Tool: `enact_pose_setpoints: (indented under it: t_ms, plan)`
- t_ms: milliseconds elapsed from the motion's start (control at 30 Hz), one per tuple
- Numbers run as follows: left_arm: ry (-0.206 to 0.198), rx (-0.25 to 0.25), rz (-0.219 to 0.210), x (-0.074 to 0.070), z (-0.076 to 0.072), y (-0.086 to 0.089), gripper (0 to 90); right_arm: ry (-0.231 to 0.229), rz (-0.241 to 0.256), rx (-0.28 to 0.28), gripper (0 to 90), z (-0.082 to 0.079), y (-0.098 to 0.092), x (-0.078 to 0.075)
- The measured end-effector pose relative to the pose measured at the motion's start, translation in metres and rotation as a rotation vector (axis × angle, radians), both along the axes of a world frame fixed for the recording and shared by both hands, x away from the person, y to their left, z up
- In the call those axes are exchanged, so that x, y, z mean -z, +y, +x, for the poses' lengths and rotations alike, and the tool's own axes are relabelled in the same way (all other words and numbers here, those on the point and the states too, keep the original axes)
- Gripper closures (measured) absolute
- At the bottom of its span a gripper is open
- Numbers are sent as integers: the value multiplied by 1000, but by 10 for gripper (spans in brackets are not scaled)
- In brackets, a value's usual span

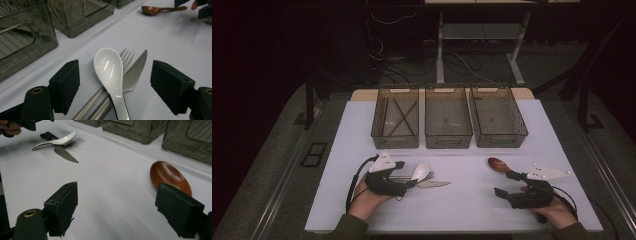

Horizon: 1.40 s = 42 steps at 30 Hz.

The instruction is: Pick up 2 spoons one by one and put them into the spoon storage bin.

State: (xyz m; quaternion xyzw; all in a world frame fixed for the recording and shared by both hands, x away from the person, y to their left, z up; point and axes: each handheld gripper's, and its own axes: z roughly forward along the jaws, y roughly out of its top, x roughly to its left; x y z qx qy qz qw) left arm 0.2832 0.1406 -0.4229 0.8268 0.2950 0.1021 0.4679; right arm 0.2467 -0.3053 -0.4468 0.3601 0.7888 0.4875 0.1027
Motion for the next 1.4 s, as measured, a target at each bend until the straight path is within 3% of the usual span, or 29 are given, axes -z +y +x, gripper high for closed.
enact_pose_setpoints:
  t_ms: [167, 567, 933, 1400]
  plan:
    - [15, -20, -11, -1, 15, -5, 249, 0, 0, 1, 179, 0, 0, 0]
    - [65, -8, 42, 7, 34, -31, 290, -1, -6, 0, 179, 0, 0, 0]
    - [96, -8, 144, 19, 37, -39, 321, -4, -19, -9, 178, 0, 2, 1]
    - [117, -12, 187, 24, 38, -41, 373, -6, -26, -8, 179, 0, 1, 1]
